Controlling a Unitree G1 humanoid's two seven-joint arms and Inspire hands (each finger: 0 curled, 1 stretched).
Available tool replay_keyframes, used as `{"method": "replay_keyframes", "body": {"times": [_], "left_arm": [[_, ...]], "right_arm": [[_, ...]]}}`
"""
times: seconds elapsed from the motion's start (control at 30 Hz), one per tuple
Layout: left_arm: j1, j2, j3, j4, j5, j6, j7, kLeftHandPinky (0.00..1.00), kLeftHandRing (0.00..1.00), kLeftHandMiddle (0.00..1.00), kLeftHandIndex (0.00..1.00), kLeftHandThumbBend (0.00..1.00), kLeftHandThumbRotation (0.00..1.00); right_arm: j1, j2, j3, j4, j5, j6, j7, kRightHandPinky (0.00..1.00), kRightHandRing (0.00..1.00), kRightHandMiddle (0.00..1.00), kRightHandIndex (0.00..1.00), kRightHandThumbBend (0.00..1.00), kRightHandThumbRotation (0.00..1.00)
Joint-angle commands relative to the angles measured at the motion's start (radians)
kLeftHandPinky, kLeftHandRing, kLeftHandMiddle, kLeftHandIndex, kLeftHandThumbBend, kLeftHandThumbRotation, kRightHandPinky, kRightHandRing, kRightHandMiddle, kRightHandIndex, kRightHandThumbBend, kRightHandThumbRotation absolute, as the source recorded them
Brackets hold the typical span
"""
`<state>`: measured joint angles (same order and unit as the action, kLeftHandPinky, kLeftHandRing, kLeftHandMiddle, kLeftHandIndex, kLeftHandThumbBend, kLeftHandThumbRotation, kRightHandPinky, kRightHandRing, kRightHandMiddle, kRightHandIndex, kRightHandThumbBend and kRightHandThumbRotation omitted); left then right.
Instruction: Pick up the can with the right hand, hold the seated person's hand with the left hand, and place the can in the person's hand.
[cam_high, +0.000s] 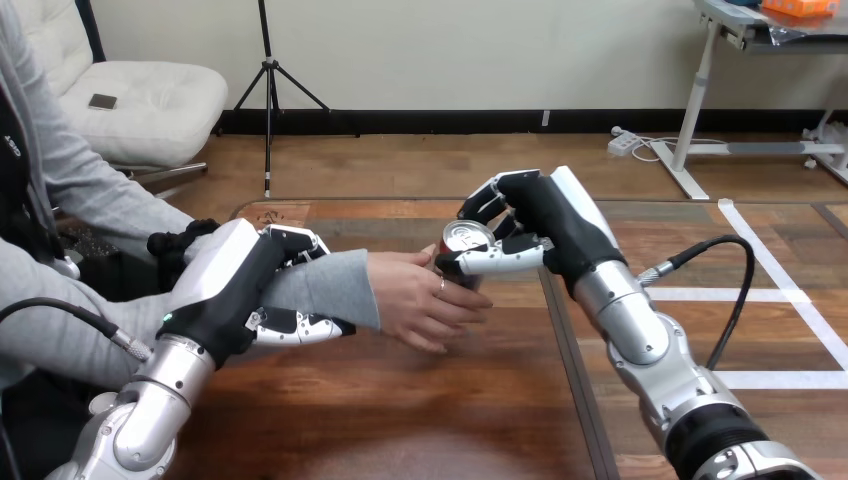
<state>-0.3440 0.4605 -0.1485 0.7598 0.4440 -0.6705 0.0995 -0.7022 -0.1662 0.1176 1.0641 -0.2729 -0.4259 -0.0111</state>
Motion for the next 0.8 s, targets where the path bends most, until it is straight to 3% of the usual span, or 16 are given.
{"method": "replay_keyframes", "body": {"times": [0.0, 0.77], "left_arm": [[-0.049, -0.034, 0.01, -0.012, -0.037, -0.012, 0.009, 0.22, 0.26, 0.34, 0.43, 0.51, 0.0], [-0.06, -0.034, 0.011, 0.013, -0.028, -0.029, 0.025, 0.2, 0.25, 0.33, 0.43, 0.53, 0.0]], "right_arm": [[-0.081, 0.014, -0.002, -0.07, 0.012, -0.009, -0.005, 0.31, 0.34, 0.41, 0.44, 0.74, 0.0], [-0.062, 0.031, 0.01, -0.115, 0.011, -0.006, 0.006, 0.29, 0.34, 0.4, 0.44, 0.73, 0.0]]}}
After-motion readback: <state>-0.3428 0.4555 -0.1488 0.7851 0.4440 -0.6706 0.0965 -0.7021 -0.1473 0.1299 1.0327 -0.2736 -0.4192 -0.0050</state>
